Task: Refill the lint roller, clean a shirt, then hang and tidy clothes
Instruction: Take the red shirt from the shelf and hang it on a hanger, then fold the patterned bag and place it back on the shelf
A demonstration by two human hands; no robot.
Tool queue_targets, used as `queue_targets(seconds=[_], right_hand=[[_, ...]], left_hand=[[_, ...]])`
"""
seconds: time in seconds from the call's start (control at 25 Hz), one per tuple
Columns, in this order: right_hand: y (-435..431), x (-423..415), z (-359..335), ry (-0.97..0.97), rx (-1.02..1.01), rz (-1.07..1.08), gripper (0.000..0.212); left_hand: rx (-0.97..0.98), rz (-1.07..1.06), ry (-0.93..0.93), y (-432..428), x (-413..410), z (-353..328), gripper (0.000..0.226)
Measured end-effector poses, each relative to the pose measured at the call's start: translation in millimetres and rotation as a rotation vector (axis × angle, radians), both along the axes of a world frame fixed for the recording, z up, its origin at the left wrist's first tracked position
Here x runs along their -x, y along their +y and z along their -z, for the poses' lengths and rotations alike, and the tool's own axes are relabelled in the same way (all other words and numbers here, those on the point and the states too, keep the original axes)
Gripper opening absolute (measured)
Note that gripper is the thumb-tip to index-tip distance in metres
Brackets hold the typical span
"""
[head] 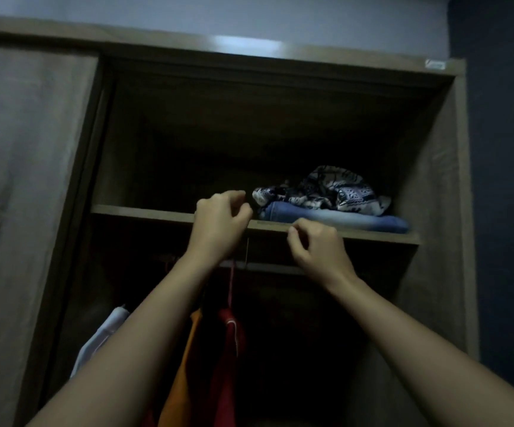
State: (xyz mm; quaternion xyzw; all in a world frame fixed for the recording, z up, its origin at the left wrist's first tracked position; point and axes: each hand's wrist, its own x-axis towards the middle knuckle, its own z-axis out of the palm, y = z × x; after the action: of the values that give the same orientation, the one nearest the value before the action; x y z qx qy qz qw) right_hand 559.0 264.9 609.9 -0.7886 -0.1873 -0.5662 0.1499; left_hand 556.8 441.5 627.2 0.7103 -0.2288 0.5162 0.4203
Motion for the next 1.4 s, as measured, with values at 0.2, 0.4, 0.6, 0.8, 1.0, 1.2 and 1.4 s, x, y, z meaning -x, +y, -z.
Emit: queue_targets(seconds=[0.2, 0.4, 0.6, 0.8, 1.0, 1.2, 1.4], right_hand=[[-35.4, -6.6, -58.9, -0.129, -0.04, 0.309, 0.036], [-61.2, -21.8, -97.0, 0.37, -0.263, 0.457, 0.079], [-69.4, -29.6, -96.0, 0.316, -0.042, 0.732, 0.037], [-75.1, -15.5, -98.1, 0.103, -0.225, 0.435, 0.024], [-79.7, 13.9, -116.0, -0.088, -0.205, 0.4, 0.017], [-78.5, 40.0, -137.4, -0.171, -0.239, 0.292, 0.016], [-74.9, 36.5, -129.3, 0.014, -0.165, 0.364, 0.023]], left_hand=[[-0.137, 0.041, 0.036, -29.1, -42.2, -47.5, 0.05], [-0.343, 0.008, 0.319, -60.2, -76.8, -66.2, 0.067], [-0.279, -0.041, 0.41, -59.6, -98.6, -69.5, 0.053], [-0.026, 0.031, 0.307, -60.7, -88.4, -69.8, 0.019], [0.08, -0.004, 0.047, -50.8, -56.5, -71.7, 0.017], [0.118, -0.226, -0.156, -41.5, -46.9, -83.2, 0.022], [-0.494, -0.103, -0.108, -53.1, -60.7, -55.0, 0.051]])
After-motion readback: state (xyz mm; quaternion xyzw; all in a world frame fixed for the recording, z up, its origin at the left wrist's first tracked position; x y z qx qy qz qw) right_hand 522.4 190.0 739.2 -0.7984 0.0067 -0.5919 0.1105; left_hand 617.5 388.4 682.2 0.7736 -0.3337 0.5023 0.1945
